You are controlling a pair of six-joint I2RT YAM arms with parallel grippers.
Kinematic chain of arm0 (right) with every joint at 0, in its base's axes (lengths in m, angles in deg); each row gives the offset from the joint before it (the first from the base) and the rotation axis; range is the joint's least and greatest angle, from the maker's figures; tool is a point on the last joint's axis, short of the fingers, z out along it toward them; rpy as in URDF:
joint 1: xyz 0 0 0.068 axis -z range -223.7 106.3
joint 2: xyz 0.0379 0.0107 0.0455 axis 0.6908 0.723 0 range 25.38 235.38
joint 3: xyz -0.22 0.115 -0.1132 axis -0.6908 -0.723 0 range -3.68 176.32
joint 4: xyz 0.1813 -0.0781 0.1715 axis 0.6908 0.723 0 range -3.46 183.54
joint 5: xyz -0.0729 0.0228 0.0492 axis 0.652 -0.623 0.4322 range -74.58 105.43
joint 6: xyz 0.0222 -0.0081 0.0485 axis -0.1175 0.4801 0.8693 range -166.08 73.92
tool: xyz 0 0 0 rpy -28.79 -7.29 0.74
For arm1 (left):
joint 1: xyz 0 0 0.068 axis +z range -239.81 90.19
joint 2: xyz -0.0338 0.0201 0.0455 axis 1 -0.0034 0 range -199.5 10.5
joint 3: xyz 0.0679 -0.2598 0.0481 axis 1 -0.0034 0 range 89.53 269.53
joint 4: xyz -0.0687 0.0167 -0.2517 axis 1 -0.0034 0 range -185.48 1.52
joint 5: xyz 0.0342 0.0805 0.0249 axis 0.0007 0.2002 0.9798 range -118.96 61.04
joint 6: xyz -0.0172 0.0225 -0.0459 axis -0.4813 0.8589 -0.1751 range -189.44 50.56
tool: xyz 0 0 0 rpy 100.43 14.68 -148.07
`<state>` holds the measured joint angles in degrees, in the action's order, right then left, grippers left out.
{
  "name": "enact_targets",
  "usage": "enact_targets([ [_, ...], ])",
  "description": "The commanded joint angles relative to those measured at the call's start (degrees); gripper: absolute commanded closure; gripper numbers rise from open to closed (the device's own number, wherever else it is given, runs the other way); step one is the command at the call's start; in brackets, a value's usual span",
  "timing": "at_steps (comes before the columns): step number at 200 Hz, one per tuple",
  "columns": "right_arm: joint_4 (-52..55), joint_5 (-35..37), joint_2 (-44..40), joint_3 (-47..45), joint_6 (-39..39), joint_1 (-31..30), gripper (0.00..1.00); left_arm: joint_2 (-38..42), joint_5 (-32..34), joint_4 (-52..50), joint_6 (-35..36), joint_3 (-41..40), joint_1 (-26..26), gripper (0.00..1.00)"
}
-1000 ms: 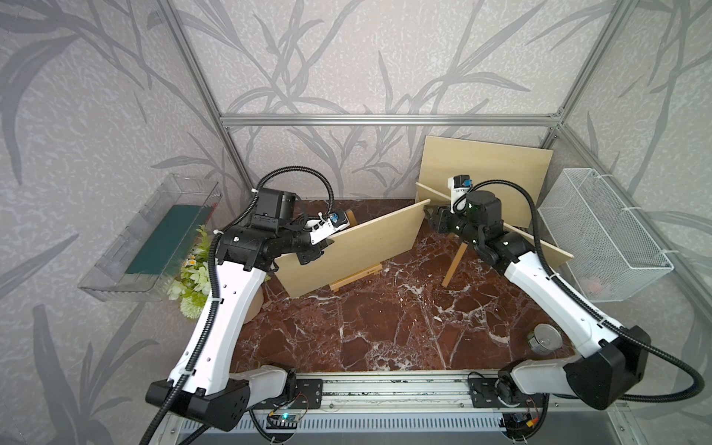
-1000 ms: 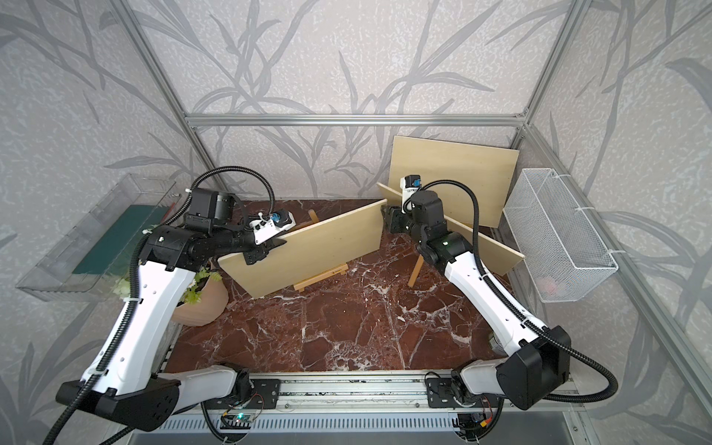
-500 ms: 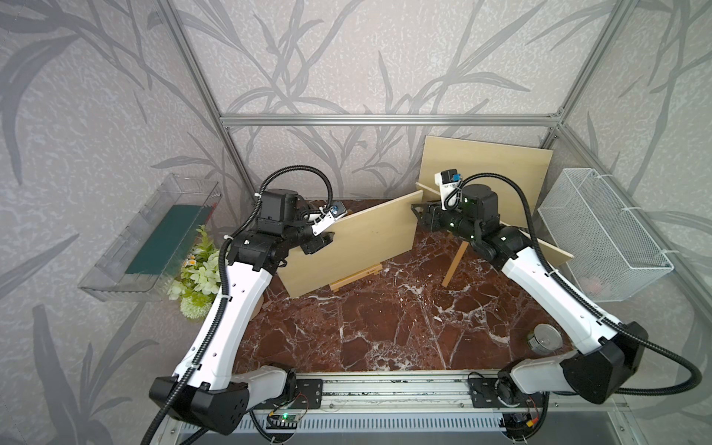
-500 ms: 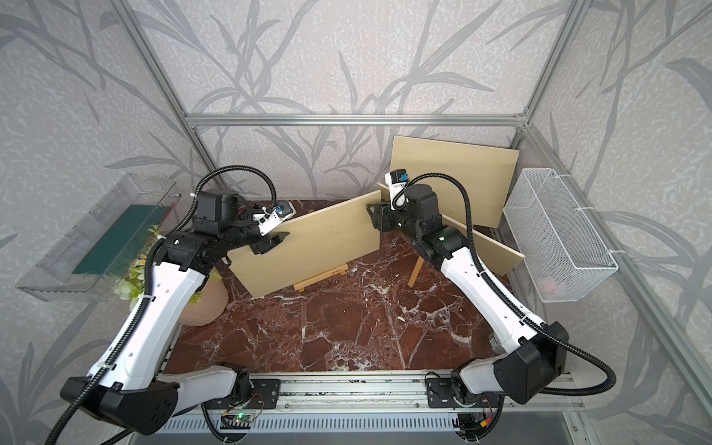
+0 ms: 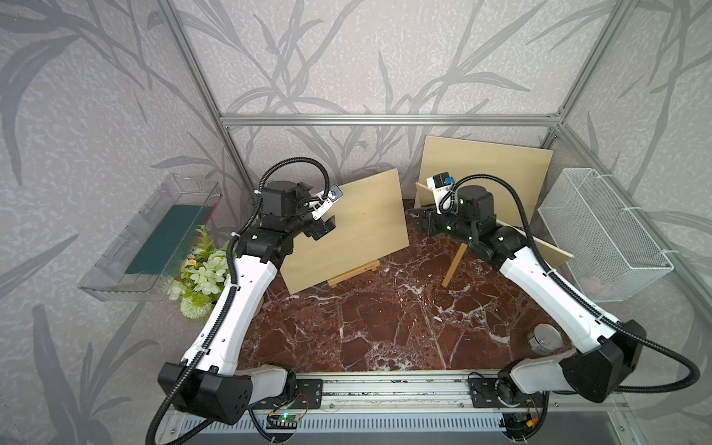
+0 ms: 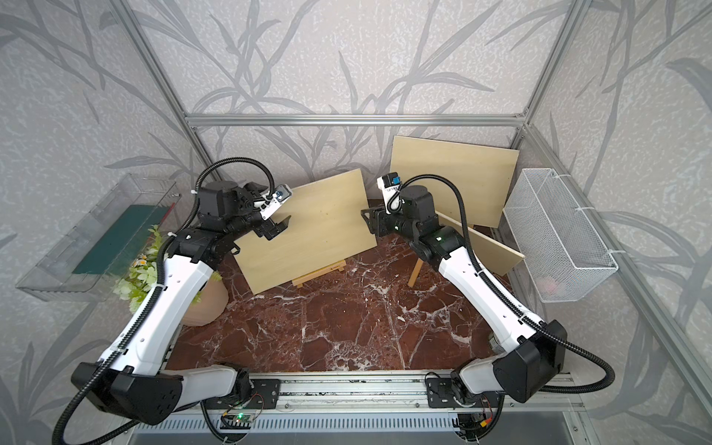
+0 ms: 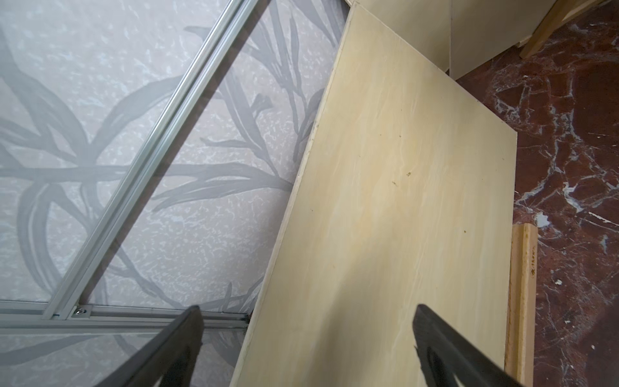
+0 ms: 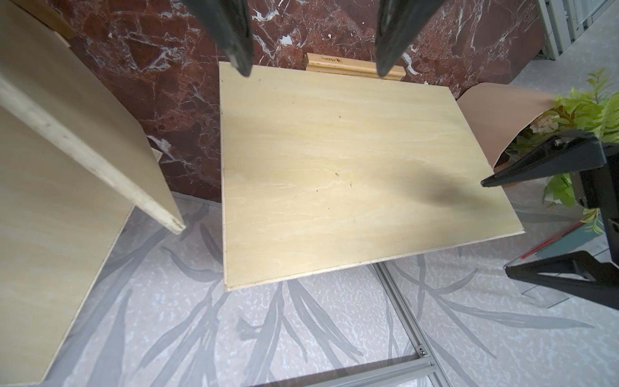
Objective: Assemble the easel
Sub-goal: Place the drawing board on the easel, then move the easel to the corner of the board.
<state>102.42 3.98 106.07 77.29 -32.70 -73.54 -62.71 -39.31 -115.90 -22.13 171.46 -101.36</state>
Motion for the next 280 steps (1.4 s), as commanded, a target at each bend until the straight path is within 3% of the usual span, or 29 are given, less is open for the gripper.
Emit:
enact_targets([
  [1,1.49,-0.34,0.44,2.08,-2.04,-0.5,0.43,2.18,-0.31,3.11,-0.98,-1.33,0.21,0.01],
  [32,3.94,2.12,1.03,1.05,-4.42,-1.48,0.42,6.18,-3.31,2.42,-8.85,-2.38,0.04,0.01],
  [60,5.35,5.06,1.66,-1.86,-5.25,-3.27,0.42,8.46,-5.52,1.69,-27.81,-4.25,-0.79,0.01],
  [71,5.09,5.64,1.67,-3.09,-3.46,-3.39,0.42,9.65,-9.53,3.76,-34.35,-7.84,-1.08,0.01],
  [84,4.72,5.55,1.8,-4.01,-2.28,-3.4,0.42,12.45,-14.69,12.74,-37.2,-16.08,-3.46,0.01],
  [104,5.38,6.44,2.4,-3.59,-1.09,-3.39,0.42,16.24,-5.28,36.43,-50.05,-34.13,-11.94,0.01],
  [118,6.16,7.08,2.7,-2.78,-1.23,-3.45,0.42,13.77,0.97,39.38,-57.23,-38.29,-16.77,0.01],
  [144,7.68,7.82,2.72,-1.46,-1.76,-3.34,0.42,5.29,8.43,27.78,-61.25,-34.72,-24.83,0.01],
  [175,9.21,8.97,2.24,-1.9,-1.32,-3.34,0.42,-1.41,13.11,26.25,-64.03,-34.91,-28.18,0.01],
  [220,9.78,10.76,1.06,-3.1,-0.96,-3.03,0.42,-14.82,10.91,8.84,-62.18,-23.62,-27.93,0.02],
  [280,10.35,11.53,0.88,-3.09,-1.38,-2.76,0.42,-26.96,-0.99,2.86,-57.22,-18.42,-25.6,0.15],
])
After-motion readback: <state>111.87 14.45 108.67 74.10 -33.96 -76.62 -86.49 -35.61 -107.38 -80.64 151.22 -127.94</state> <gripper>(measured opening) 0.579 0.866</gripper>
